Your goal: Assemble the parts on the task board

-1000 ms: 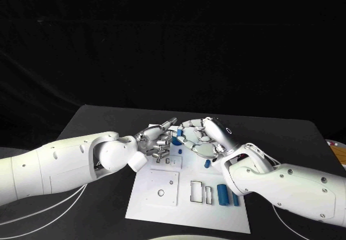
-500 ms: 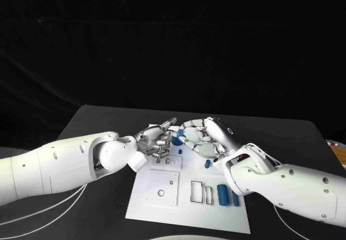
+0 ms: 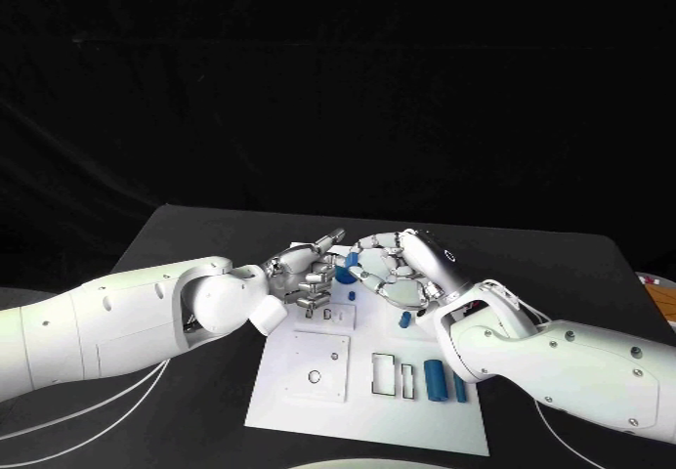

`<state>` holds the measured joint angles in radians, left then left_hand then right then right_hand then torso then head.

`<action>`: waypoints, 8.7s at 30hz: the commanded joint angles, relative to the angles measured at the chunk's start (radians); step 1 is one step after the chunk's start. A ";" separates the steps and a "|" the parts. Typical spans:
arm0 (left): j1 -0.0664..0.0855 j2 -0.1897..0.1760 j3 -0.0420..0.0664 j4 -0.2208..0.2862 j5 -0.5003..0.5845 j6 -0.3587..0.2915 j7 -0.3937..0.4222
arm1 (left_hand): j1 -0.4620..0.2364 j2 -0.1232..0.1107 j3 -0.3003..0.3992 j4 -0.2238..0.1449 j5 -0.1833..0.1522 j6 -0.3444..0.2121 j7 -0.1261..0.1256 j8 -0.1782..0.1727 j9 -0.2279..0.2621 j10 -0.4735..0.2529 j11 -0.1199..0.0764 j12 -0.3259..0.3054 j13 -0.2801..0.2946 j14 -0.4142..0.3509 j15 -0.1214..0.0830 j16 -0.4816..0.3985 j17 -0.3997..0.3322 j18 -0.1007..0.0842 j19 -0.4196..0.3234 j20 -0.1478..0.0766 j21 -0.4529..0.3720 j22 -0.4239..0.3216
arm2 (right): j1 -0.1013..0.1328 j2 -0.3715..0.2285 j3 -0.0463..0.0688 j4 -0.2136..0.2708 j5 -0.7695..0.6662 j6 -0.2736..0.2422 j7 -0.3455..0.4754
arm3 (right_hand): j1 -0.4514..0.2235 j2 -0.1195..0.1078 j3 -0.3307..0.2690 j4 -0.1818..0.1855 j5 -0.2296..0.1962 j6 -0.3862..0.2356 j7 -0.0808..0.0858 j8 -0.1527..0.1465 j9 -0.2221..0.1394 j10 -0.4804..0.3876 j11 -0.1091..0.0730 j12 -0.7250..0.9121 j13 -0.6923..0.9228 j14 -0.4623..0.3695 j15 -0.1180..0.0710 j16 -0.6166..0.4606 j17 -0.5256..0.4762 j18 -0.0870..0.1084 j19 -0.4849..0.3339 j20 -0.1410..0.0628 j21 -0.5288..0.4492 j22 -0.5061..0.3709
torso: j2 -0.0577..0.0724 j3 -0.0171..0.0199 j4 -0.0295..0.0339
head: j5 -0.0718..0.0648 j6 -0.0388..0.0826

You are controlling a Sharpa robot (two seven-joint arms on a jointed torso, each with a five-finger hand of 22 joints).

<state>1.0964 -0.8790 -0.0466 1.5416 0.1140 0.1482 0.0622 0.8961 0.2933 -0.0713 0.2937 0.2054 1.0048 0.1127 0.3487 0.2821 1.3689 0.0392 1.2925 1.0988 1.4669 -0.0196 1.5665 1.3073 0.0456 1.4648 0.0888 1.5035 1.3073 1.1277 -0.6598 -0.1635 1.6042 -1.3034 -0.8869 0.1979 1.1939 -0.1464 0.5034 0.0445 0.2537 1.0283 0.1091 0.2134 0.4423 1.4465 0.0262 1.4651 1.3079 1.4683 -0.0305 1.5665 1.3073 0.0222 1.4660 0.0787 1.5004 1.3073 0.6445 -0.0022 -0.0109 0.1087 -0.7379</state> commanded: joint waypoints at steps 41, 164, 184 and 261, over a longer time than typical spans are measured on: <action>0.039 -0.118 0.018 -0.030 -0.001 -0.297 0.111 | 0.030 -0.025 -0.017 0.000 0.002 -0.089 0.031 -0.051 0.034 -0.090 0.023 -0.117 -0.140 0.094 0.016 -0.008 0.233 0.006 -0.033 0.007 -0.039 0.047 | -0.034 0.067 -0.019 -0.112 -0.108 0.126 -0.100 | 0.004 -0.002 -0.003 0.013 -0.005 0.010 -0.004 0.008 0.002 0.003 0.003 -0.003 0.119 0.103 -0.007 0.004 0.263 -0.007 0.077 -0.010 0.004 0.239 | 0.000 -0.0023 0.0018 | 0.004 -0.018; 0.048 -0.095 0.019 0.021 -0.058 -0.194 0.071 | 0.047 -0.029 -0.019 0.000 0.002 -0.089 0.031 -0.053 0.040 -0.086 0.023 -0.114 -0.132 0.099 0.017 -0.002 0.249 0.002 -0.022 0.008 -0.031 0.065 | -0.097 0.183 -0.035 -0.219 -0.350 0.333 -0.333 | 0.007 -0.039 -0.017 0.034 -0.060 -0.073 0.017 -0.031 -0.021 -0.034 0.021 -0.031 0.091 0.103 0.008 0.004 0.263 0.002 0.058 0.002 -0.044 0.224 | 0.000 -0.0001 -0.0004 | 0.018 -0.064; 0.048 -0.095 0.019 0.016 -0.058 -0.184 0.059 | 0.050 -0.028 -0.019 0.000 0.002 -0.086 0.030 -0.052 0.042 -0.085 0.023 -0.114 -0.132 0.099 0.017 -0.002 0.248 0.001 -0.021 0.008 -0.031 0.066 | -0.097 0.182 -0.035 -0.213 -0.346 0.282 -0.322 | 0.014 -0.029 -0.026 0.056 -0.100 -0.041 0.012 -0.025 -0.027 -0.024 0.019 -0.022 0.103 0.101 0.008 0.002 0.259 -0.001 0.066 0.006 -0.028 0.231 | 0.000 -0.0001 0.0000 | 0.017 -0.064; 0.048 -0.098 0.019 0.015 -0.076 -0.166 0.048 | 0.053 -0.028 -0.022 0.001 0.000 -0.084 0.030 -0.052 0.045 -0.082 0.022 -0.113 -0.130 0.100 0.016 -0.001 0.251 0.001 -0.019 0.008 -0.030 0.068 | -0.092 0.152 -0.033 -0.183 -0.384 0.380 -0.412 | 0.031 -0.038 -0.115 0.116 -0.040 -0.048 0.023 -0.038 -0.042 -0.024 0.028 -0.024 0.103 0.102 0.016 0.003 0.260 -0.001 0.066 0.012 -0.031 0.234 | 0.001 -0.0001 -0.0002 | 0.012 -0.071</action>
<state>1.1433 -0.9777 -0.0289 1.5539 0.0425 -0.0359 0.1076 0.9386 0.2672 -0.0853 0.2938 0.2053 0.9186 0.1444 0.3017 0.3261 1.2830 0.0608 1.1762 0.9682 1.4631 -0.0086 1.5624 1.3074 0.0456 1.4383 0.0947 1.4688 1.3073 1.0371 -0.5080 -0.1953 1.4254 -1.6779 -0.5375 -0.1982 1.2275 -0.1942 0.3868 0.1566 0.2094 0.9726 0.1317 0.1702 0.4010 1.4160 0.0565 1.4342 1.3081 1.4682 -0.0160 1.5665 1.3074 0.0241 1.4659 0.0862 1.4691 1.3079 0.6448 -0.0024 -0.0112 0.1200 -0.8082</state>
